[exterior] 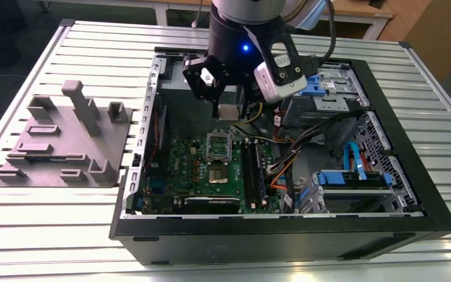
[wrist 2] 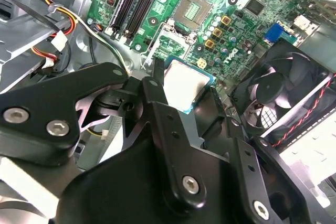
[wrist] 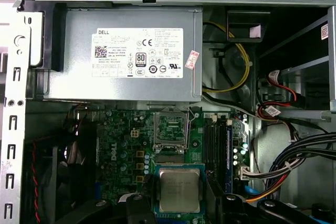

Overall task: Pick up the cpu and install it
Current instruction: 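Place the cpu into insertion slot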

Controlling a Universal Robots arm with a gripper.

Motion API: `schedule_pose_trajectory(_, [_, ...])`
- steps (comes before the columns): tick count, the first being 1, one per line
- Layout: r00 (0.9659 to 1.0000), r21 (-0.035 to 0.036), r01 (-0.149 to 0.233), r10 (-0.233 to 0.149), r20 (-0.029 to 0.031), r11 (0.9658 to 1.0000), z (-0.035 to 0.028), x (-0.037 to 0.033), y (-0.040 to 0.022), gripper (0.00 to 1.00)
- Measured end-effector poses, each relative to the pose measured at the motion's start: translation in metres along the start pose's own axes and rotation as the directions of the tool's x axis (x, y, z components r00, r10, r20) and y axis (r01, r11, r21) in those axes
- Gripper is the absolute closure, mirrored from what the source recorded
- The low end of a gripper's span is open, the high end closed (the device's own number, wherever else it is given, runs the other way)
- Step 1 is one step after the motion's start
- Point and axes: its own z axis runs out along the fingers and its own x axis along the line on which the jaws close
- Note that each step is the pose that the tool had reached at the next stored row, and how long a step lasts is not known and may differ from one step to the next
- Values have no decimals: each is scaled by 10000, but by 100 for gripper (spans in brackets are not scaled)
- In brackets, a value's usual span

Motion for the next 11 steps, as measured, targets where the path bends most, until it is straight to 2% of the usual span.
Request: schedule_pose_trajectory(11, [10000,-1,0,0,0,10000,28,0,-2,53])
